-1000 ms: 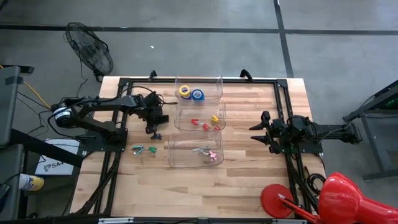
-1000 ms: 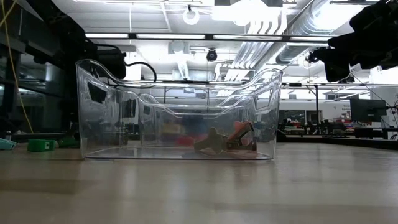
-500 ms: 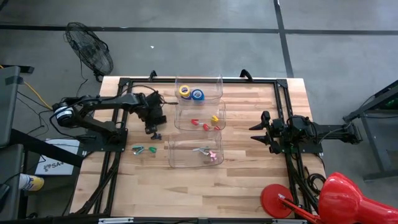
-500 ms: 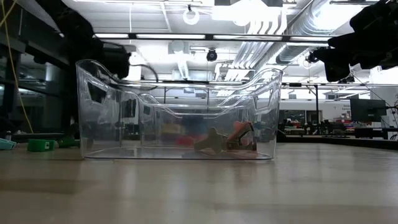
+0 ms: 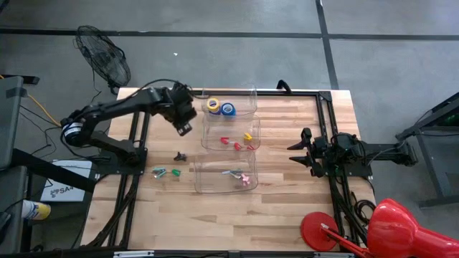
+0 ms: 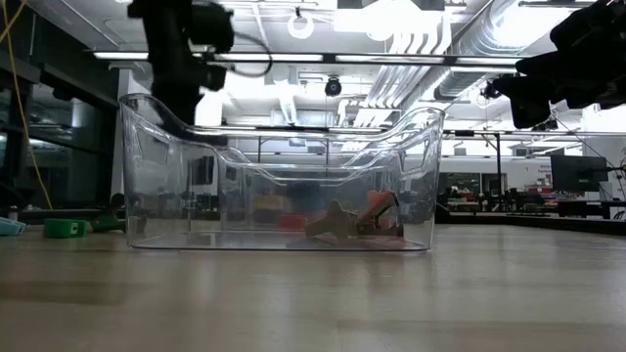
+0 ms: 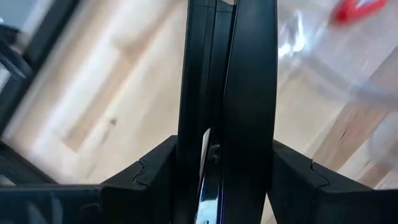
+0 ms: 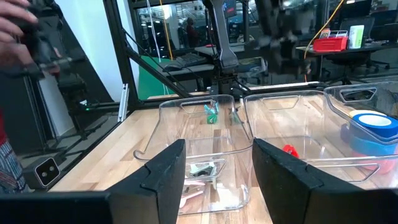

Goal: Pick and place Stapler, Stapler remover, tape
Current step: Put the black stapler into the middle transparent bin

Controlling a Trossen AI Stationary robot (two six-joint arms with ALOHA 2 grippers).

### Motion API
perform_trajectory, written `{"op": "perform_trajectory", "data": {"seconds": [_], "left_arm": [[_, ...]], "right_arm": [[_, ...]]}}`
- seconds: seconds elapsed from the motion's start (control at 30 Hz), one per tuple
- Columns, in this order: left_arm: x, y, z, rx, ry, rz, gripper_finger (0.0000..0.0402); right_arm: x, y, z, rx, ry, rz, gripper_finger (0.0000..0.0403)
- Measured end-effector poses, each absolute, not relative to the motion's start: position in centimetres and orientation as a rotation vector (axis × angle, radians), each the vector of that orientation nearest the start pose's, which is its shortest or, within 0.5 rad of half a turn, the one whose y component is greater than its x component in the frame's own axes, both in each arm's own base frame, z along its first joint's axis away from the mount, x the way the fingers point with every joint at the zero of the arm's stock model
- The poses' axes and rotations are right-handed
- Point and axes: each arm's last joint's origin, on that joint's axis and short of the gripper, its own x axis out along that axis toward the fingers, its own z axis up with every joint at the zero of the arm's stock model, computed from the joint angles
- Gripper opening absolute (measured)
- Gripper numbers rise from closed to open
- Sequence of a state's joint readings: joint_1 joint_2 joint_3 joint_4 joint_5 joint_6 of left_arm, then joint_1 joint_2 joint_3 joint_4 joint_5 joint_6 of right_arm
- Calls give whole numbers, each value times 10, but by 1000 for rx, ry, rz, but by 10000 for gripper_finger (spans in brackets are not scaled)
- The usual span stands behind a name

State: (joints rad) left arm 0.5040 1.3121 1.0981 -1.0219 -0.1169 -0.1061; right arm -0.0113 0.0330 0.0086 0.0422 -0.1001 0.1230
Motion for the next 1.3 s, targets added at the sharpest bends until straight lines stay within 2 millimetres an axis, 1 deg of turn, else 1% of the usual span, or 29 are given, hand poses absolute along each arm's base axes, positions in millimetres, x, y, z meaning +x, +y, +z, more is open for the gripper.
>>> {"op": "perform_trajectory", "data": {"seconds": [0.07,0.17,0.3,0.47,0.63,0.77,0.87,1.07,1.3], "left_arm": [[211,114,288,-318,1158,618,187],[226,108,303,-273,1110,573,187],[248,103,307,-198,1115,496,187],[276,102,298,-179,1149,438,187],[301,98,289,-211,1165,282,187],[315,98,288,-189,1131,184,187],[325,99,283,-194,1108,143,187],[341,104,259,-218,1140,117,187],[356,109,232,-254,1181,137,187]], "right_arm": [[99,2,168,122,-12,90,177],[99,2,168,122,-12,90,177],[99,2,168,122,-12,90,177],[99,2,168,122,-12,90,177],[99,2,168,122,-12,90,177],[99,2,168,122,-12,90,177],[99,2,168,122,-12,90,177],[99,2,168,122,-12,90,177],[99,2,168,122,-13,90,177]]}}
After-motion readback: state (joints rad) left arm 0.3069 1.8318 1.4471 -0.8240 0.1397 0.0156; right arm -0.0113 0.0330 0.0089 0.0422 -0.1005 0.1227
